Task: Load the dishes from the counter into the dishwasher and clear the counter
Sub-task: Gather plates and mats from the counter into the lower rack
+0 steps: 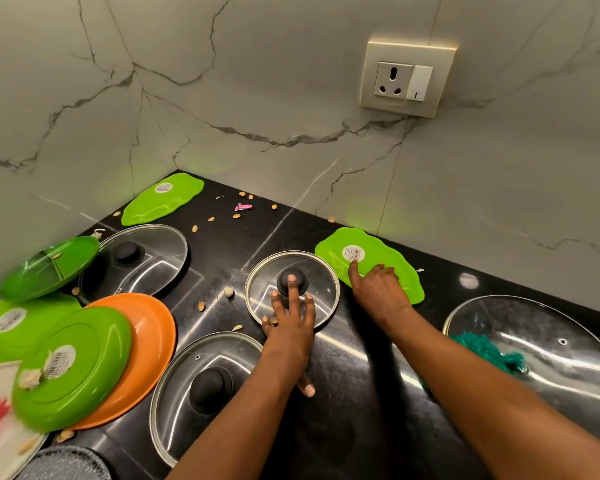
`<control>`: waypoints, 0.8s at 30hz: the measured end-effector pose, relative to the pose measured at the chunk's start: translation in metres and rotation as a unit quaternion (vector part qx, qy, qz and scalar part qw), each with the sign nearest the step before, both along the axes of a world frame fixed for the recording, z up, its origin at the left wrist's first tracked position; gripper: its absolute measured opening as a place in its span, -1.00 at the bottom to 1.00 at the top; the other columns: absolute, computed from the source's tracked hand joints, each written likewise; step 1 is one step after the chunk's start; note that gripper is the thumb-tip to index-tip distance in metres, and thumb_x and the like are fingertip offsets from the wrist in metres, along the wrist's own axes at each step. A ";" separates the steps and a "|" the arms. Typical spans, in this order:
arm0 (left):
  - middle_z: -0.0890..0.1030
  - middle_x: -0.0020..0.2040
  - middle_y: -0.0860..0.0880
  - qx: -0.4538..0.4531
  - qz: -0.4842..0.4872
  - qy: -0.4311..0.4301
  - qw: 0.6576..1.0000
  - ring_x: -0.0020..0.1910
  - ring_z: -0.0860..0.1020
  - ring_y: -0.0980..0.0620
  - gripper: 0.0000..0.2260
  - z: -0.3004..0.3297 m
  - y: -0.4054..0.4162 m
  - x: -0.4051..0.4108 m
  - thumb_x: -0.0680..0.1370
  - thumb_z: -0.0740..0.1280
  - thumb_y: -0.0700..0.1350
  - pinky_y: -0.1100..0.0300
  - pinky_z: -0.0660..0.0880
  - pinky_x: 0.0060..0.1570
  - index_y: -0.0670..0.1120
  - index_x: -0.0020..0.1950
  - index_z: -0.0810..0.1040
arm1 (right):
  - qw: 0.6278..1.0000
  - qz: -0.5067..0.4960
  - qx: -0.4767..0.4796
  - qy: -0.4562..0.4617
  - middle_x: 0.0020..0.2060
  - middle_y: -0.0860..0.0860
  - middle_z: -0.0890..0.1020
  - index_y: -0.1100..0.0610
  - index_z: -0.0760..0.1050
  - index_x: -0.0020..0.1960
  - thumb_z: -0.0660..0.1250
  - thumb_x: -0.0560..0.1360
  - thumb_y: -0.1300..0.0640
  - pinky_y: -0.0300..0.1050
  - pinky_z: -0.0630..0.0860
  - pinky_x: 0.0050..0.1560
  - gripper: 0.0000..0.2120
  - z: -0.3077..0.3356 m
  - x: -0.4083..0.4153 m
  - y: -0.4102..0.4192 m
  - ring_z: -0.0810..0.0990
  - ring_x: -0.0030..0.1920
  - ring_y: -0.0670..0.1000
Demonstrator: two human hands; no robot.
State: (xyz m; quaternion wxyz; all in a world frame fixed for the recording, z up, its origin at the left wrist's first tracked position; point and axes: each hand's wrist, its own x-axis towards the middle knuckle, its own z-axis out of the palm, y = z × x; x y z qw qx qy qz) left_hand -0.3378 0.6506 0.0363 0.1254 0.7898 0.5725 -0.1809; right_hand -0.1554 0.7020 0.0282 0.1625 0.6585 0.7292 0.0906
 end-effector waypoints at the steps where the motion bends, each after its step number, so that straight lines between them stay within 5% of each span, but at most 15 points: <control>1: -0.52 0.43 -0.27 -0.005 0.001 -0.003 1.000 0.44 -0.32 -0.46 0.06 -0.001 0.000 0.000 0.41 0.53 -0.18 -0.39 0.09 0.36 -0.13 0.56 -0.26 | 1.000 0.015 0.019 0.003 0.16 0.34 0.53 0.25 0.04 0.52 0.03 0.61 0.29 0.05 0.51 -0.07 -0.50 0.002 0.003 0.000 0.56 0.12 0.31; 3: -0.52 0.44 -0.25 -0.010 0.005 -0.008 1.000 0.44 -0.32 -0.45 0.08 -0.001 0.002 0.000 0.40 0.54 -0.17 -0.39 0.07 0.37 -0.12 0.56 -0.27 | 0.999 0.026 0.047 0.007 0.12 0.18 0.55 0.21 0.17 0.47 0.11 0.56 0.31 0.03 0.48 -0.02 -0.52 0.005 0.014 0.002 0.55 0.10 0.20; 6: -0.54 0.43 -0.22 -0.023 0.018 -0.012 1.000 0.44 -0.36 -0.43 0.14 -0.002 0.002 0.000 0.36 0.57 -0.16 -0.38 0.02 0.38 -0.11 0.56 -0.30 | 0.991 -0.056 0.014 0.122 0.34 0.22 0.35 0.13 0.20 0.46 0.16 0.61 0.11 0.24 0.37 0.24 -0.56 -0.003 0.022 0.002 0.32 0.33 0.26; 9: -0.56 0.42 -0.21 -0.025 0.036 -0.009 0.999 0.44 -0.39 -0.40 0.24 -0.007 0.002 0.001 0.29 0.61 -0.09 -0.38 0.00 0.39 -0.13 0.54 -0.35 | 0.974 -0.094 -0.044 0.202 0.52 0.24 0.04 0.10 -0.01 0.56 0.12 0.55 -0.30 0.38 0.14 0.35 -0.24 -0.017 0.018 -0.001 -0.02 0.52 0.30; 11: -0.57 0.40 -0.23 -0.034 0.061 -0.002 0.998 0.41 -0.43 -0.40 0.32 -0.010 0.004 -0.001 0.23 0.64 -0.04 -0.41 -0.03 0.37 -0.16 0.51 -0.41 | 0.979 -0.080 -0.033 0.184 0.53 0.24 -0.01 0.09 -0.06 0.57 0.13 0.51 -0.37 0.39 0.13 0.36 -0.15 -0.020 0.019 -0.001 -0.06 0.53 0.31; 16: -0.62 0.35 -0.25 -0.051 0.102 -0.007 0.993 0.34 -0.51 -0.42 0.28 -0.014 0.011 -0.005 0.30 0.62 -0.06 -0.47 -0.13 0.31 -0.17 0.48 -0.46 | 0.990 -0.021 -0.014 0.139 0.51 0.24 0.09 0.06 -0.01 0.57 0.15 0.53 -0.31 0.32 0.25 0.34 -0.23 -0.015 0.030 0.016 0.03 0.52 0.29; 20: -0.63 0.32 -0.29 -0.058 0.115 0.021 0.991 0.34 -0.49 -0.46 0.32 -0.015 0.013 0.001 0.26 0.63 -0.03 -0.47 -0.10 0.31 -0.20 0.46 -0.47 | 0.999 0.041 -0.010 0.019 0.45 0.32 0.24 0.14 -0.04 0.57 0.13 0.61 -0.09 0.22 0.44 0.19 -0.35 -0.012 0.028 0.029 0.27 0.43 0.33; 24: -0.62 0.32 -0.31 -0.047 0.123 0.038 0.990 0.35 -0.46 -0.48 0.31 -0.018 0.015 0.005 0.27 0.62 -0.04 -0.47 -0.07 0.31 -0.20 0.46 -0.47 | 0.993 0.063 0.061 -0.084 -0.08 0.29 0.60 0.25 0.37 0.34 0.16 0.48 0.23 -0.01 0.53 -0.32 -0.57 -0.002 0.028 0.041 0.61 -0.17 0.23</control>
